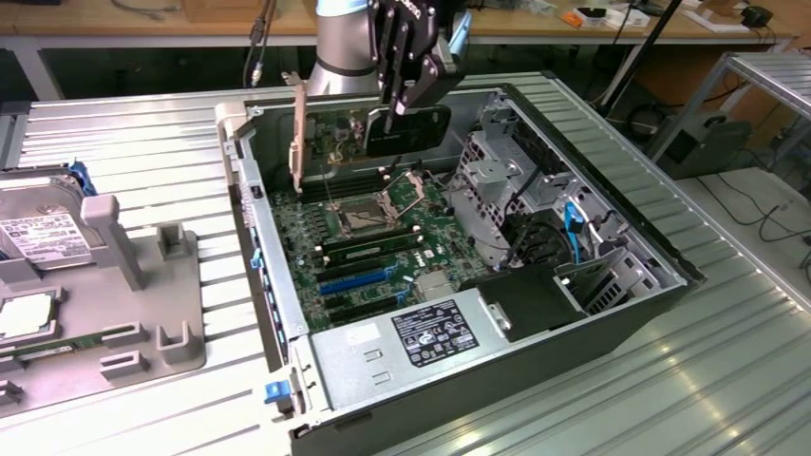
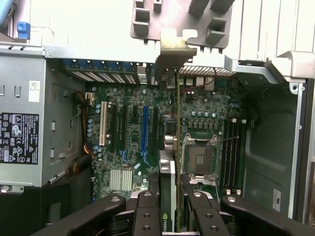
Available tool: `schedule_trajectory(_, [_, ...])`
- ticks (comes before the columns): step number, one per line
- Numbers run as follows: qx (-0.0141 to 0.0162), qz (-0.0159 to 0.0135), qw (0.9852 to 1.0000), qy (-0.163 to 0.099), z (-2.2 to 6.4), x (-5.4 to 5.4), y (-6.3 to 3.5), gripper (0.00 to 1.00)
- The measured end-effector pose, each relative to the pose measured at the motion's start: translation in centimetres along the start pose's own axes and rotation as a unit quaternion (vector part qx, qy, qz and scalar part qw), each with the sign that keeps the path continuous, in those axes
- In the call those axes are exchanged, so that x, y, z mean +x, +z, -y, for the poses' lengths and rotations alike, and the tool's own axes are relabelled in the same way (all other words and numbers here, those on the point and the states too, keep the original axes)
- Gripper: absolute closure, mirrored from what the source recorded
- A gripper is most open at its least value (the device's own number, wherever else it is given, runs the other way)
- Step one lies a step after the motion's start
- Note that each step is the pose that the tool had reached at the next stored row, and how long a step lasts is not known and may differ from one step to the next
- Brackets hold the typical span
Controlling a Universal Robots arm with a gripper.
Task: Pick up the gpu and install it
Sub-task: 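Insert the gpu into the slot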
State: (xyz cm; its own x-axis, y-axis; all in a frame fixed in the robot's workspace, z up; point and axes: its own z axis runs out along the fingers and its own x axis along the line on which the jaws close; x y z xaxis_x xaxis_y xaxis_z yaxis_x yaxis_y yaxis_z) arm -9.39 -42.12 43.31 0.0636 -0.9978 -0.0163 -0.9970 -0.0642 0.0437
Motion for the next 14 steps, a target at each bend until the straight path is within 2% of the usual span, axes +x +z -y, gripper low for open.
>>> schedule_trajectory(14, [0.0000, 0.0000, 1.0000, 0.000, 0.01, 0.00, 0.34, 0.73])
